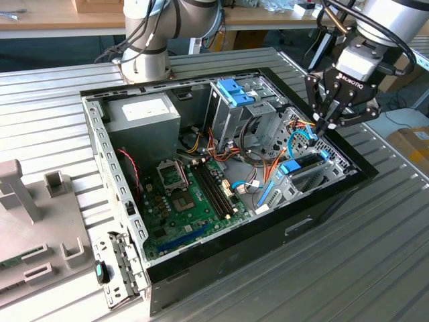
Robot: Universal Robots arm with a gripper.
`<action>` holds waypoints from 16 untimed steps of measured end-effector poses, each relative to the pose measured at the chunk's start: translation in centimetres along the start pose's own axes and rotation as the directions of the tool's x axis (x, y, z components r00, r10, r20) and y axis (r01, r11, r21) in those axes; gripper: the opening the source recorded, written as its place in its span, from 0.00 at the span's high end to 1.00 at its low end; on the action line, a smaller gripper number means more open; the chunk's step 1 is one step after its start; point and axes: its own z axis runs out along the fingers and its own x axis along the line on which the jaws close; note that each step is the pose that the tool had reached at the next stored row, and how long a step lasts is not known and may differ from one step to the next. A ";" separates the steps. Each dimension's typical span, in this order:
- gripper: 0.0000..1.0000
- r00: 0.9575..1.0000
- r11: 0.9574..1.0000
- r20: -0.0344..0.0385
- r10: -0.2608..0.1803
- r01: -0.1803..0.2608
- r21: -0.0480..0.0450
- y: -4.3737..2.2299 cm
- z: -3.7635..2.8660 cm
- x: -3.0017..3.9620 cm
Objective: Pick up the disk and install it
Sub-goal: 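Insert the first disk wire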
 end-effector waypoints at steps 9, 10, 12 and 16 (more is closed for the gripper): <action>0.84 0.998 0.998 -0.001 0.064 -0.064 -0.002 1.38 0.17 -0.39; 0.84 0.995 0.995 -0.001 0.097 -0.097 -0.003 1.38 0.22 -0.40; 0.84 0.988 0.988 -0.001 0.156 -0.156 -0.004 1.38 0.31 -0.40; 0.84 0.959 0.959 -0.002 0.282 -0.282 -0.007 1.37 0.50 -0.40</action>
